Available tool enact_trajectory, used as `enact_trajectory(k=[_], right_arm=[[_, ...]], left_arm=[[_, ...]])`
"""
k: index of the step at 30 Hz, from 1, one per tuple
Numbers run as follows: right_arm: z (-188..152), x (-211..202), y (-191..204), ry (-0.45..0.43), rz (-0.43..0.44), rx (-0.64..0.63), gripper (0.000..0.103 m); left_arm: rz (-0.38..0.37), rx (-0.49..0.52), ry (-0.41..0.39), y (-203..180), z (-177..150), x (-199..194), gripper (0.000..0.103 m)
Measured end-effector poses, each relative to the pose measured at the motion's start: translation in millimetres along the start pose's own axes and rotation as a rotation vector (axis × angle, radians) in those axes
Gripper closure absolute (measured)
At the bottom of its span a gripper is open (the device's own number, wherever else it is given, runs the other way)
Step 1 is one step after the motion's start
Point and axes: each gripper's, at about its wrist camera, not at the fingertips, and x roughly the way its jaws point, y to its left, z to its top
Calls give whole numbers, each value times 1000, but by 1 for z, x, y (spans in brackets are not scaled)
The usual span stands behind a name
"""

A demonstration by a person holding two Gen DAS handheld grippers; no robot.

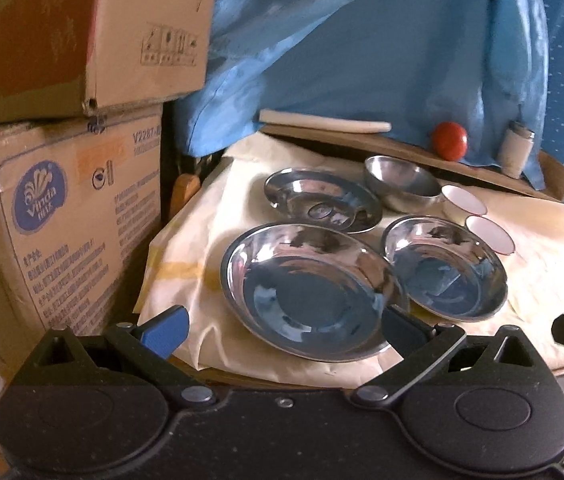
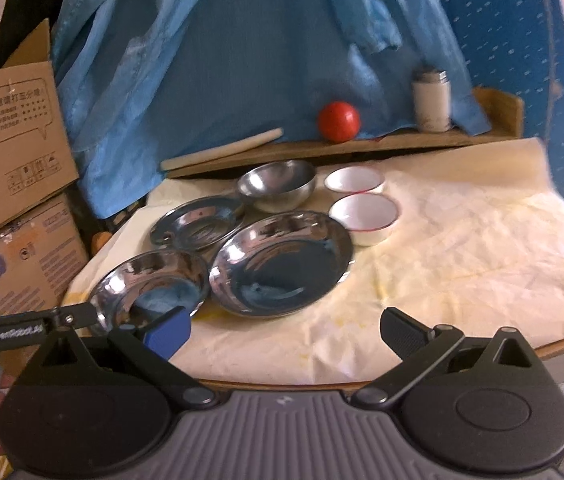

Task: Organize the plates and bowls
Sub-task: 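Reach both grippers to the deep steel dish and close on its rim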

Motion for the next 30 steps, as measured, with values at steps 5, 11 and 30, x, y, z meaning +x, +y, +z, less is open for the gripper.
enact_trajectory(k=[5,11,30], right_arm=[[7,24,10,65,89,-21,0],[13,53,21,160,197,-31,0],[24,120,34,353,376,7,39]], left_arm=[[2,-71,70,13,13,19,1],[-4,-143,121,26,23,35,3],[-112,-268,238,37,29,63,43]])
